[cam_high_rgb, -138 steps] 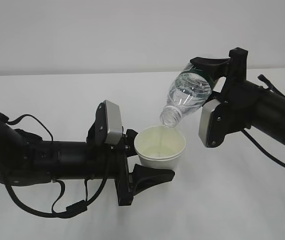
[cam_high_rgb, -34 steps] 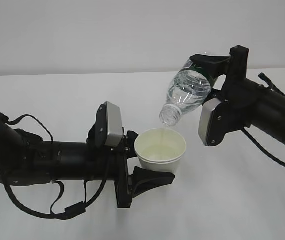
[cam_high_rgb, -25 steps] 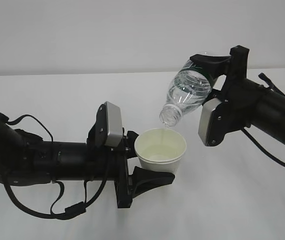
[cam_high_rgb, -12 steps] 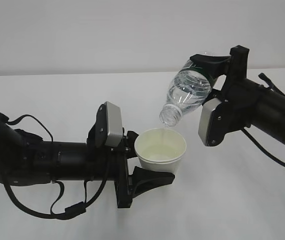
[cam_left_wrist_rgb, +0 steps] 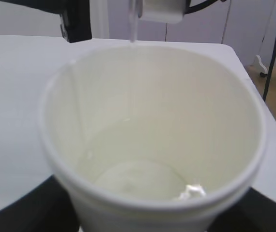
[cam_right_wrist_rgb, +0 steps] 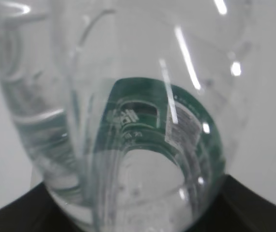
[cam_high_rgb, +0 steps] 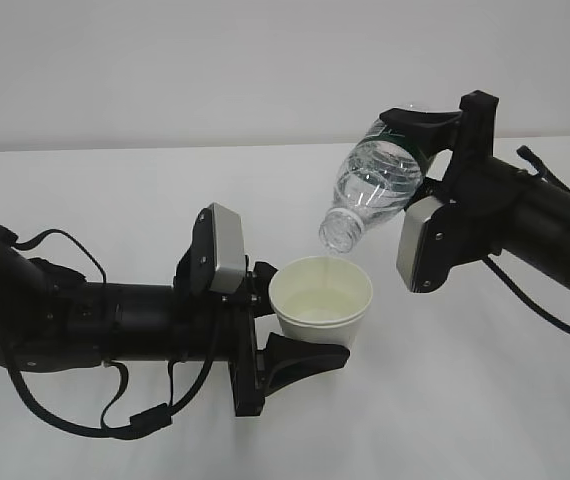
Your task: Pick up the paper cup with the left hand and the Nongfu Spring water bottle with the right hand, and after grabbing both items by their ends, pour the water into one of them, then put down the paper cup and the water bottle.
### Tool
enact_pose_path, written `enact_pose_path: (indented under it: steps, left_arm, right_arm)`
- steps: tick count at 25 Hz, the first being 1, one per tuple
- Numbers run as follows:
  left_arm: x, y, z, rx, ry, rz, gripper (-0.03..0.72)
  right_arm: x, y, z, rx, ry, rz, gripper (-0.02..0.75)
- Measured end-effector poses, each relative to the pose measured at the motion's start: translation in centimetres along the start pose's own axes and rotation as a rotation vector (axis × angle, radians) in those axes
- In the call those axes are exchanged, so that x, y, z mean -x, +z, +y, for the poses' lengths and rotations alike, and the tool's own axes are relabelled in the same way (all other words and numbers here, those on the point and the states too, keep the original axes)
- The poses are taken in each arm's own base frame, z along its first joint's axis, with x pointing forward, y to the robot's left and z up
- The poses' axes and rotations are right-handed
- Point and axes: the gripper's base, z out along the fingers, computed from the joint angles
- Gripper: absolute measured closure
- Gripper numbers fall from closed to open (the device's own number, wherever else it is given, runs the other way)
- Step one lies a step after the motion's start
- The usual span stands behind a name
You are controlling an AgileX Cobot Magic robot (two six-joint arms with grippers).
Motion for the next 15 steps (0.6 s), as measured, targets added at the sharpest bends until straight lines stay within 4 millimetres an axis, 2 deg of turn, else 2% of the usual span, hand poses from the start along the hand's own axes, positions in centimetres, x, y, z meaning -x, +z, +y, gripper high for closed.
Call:
enact_pose_path:
  steps: [15]
  left_arm:
    - [0.00, 0.00, 0.00, 0.000, 0.000, 0.000, 0.205]
  right_arm:
    - [-0.02, 0.11, 0.32, 0.005, -0.018, -0.001, 0.281]
